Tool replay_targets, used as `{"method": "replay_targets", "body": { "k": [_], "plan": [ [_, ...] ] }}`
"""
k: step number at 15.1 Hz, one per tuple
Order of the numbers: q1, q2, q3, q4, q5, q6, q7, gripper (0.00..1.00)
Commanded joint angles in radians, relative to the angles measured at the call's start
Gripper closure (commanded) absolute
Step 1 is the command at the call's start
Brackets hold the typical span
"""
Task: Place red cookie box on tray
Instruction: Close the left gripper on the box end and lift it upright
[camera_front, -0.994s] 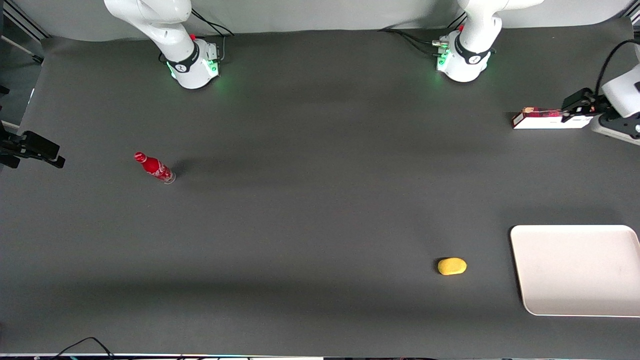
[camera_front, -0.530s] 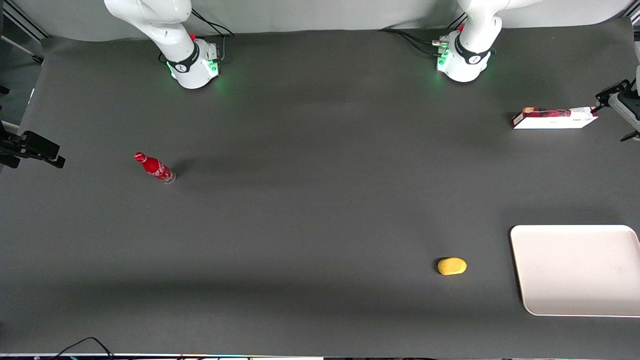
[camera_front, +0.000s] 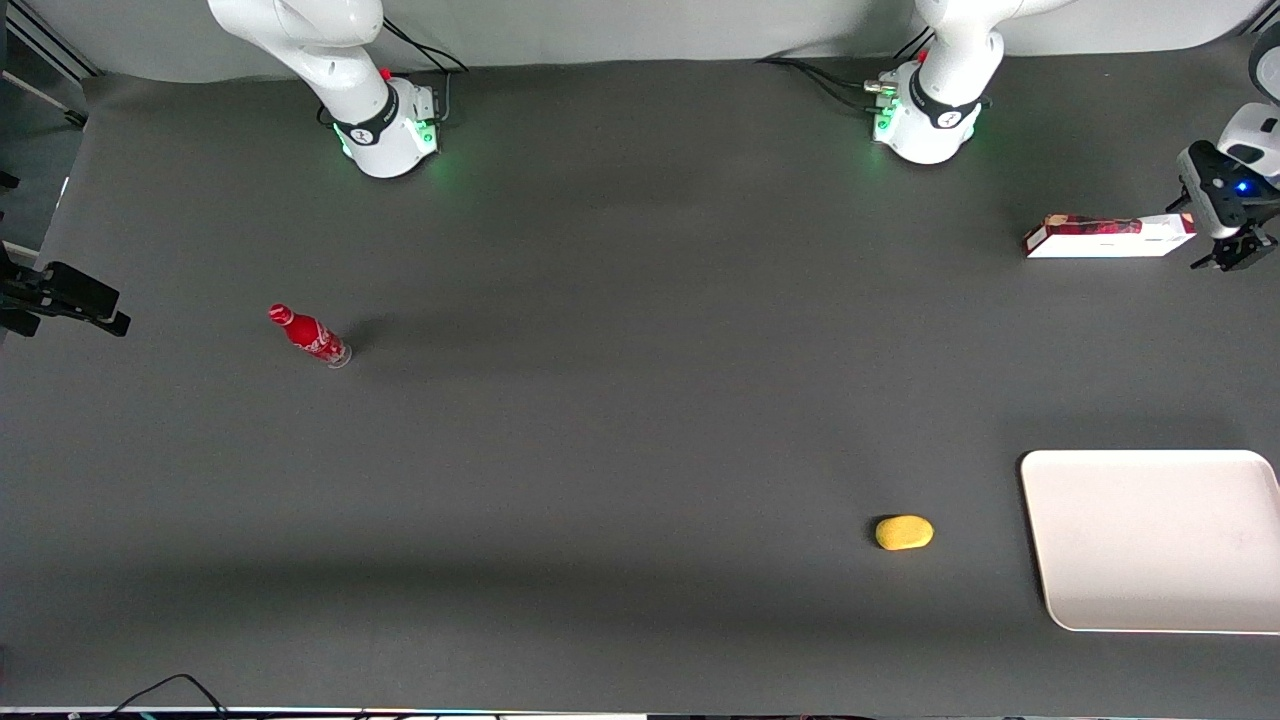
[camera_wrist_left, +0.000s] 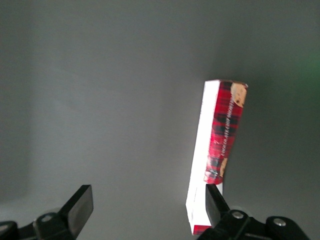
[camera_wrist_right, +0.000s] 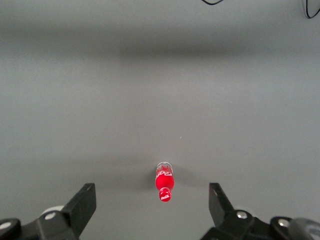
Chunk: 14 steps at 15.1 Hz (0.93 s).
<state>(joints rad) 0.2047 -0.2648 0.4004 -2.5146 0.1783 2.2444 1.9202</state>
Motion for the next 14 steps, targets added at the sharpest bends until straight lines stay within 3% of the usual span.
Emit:
{"method": "replay_targets", "body": {
  "k": [1, 6, 14],
  "plan": [
    [0.047, -0.033, 0.008, -0.072, 0.013, 0.046, 0.117, 0.00],
    [0.094, 0.067, 0.052, -0.190, 0.012, 0.292, 0.177, 0.00],
    [0.105, 0.110, 0.163, -0.271, 0.007, 0.350, 0.286, 0.00]
  ]
}}
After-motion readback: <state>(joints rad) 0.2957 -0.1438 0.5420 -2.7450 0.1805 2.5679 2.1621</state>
